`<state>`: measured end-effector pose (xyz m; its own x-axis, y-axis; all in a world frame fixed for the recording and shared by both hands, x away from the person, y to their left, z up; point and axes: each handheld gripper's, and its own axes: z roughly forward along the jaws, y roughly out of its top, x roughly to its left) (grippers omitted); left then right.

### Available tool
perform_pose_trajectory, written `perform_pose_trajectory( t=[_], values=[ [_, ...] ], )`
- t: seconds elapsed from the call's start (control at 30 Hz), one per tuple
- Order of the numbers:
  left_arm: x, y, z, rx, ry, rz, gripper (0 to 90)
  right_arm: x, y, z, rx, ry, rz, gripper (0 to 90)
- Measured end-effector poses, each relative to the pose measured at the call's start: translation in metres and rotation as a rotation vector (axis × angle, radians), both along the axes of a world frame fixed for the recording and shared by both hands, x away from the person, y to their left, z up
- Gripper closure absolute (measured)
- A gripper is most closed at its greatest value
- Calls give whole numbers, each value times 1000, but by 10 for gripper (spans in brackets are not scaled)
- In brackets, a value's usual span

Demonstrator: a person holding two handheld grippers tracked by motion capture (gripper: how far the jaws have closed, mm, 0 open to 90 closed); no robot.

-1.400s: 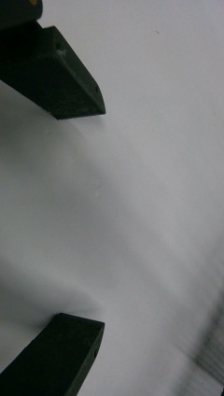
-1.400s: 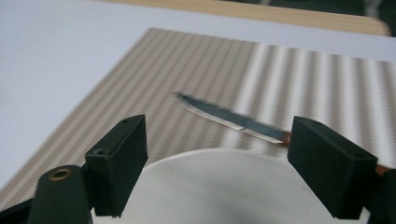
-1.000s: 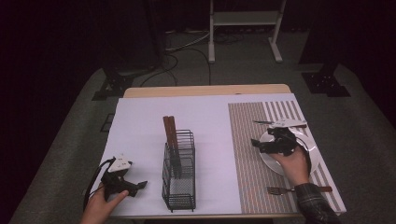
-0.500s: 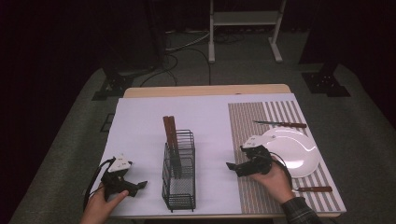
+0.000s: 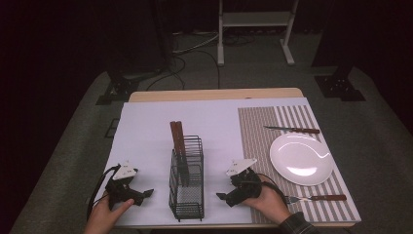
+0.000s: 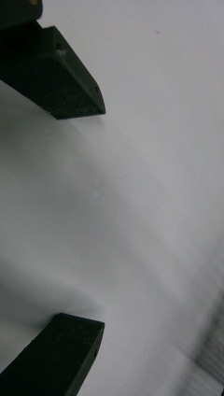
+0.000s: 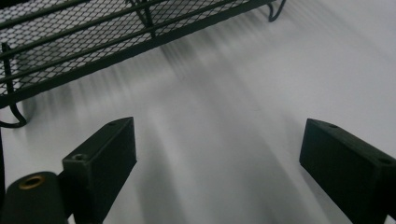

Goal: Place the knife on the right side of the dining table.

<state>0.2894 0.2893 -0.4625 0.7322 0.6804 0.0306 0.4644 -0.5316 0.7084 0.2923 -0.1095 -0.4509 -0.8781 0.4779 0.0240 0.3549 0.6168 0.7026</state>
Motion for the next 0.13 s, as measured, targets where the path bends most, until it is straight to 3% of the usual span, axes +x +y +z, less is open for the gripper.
perform_pose_trajectory(
  t=[0.13],
  values=[
    [0, 0, 0, 0, 0, 1, 0, -1, 3, -3, -21, -11, -3, 93]
  ],
)
